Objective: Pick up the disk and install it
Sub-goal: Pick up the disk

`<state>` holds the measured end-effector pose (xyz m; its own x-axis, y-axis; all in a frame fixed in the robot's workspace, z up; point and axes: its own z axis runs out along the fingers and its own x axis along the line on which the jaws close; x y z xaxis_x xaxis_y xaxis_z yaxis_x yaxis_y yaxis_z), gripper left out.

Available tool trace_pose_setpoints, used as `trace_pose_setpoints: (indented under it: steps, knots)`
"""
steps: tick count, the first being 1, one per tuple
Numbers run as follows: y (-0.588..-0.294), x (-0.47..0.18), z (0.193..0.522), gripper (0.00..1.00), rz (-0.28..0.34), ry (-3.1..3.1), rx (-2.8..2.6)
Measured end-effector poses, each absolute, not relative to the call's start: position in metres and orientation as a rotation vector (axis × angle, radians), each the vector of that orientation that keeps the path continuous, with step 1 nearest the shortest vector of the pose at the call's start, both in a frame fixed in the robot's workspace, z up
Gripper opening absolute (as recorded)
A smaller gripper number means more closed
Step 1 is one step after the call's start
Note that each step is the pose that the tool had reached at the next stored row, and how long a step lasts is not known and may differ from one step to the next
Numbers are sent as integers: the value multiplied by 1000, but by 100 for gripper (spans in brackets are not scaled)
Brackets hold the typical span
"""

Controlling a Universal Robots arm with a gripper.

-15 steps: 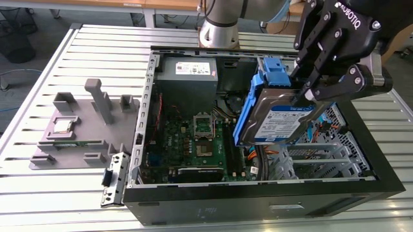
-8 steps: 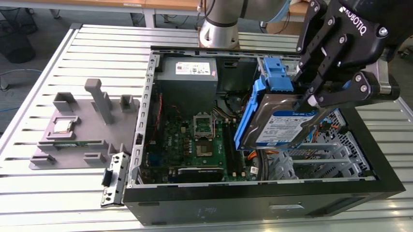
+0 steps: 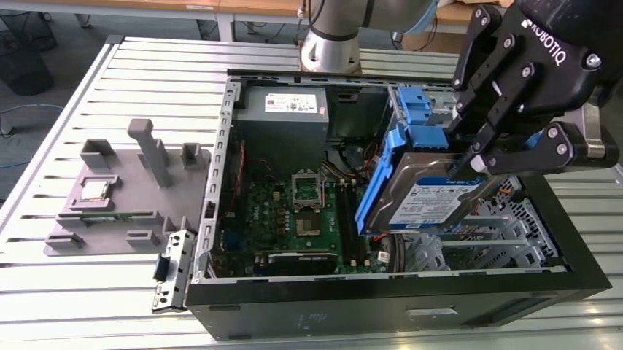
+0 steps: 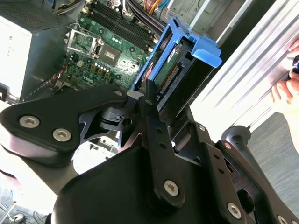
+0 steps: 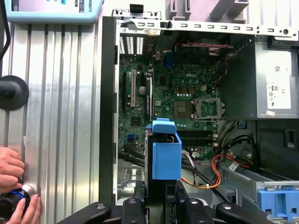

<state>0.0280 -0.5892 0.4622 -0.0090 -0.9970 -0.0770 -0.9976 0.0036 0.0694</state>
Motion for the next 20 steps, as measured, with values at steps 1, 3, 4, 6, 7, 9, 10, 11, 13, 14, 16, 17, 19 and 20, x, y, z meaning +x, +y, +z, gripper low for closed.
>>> trace_pose_setpoints:
  steps: [1,3,4,6,7,9,10,11,13,14,16,17,19,20]
  knots:
    - [-590,28,462,35,163,2221,-2207]
    - [-590,29,462,35,163,2221,-2207]
    - [-590,30,462,35,162,2221,-2207]
    - [-590,33,462,35,162,2222,-2207]
    - [-590,34,462,35,162,2222,-2207]
    - [-590,38,462,35,162,2222,-2207]
    - [-590,40,462,35,162,2222,-2207]
    - [-590,43,462,35,162,2222,-2207]
    - [-590,47,462,35,162,2222,-2207]
    - [-590,49,462,35,162,2222,-2207]
    - [-590,53,462,35,162,2223,-2207]
    - [-590,56,462,35,162,2223,-2207]
    - [-590,60,461,35,162,2223,-2207]
    - [-590,62,461,35,162,2223,-2207]
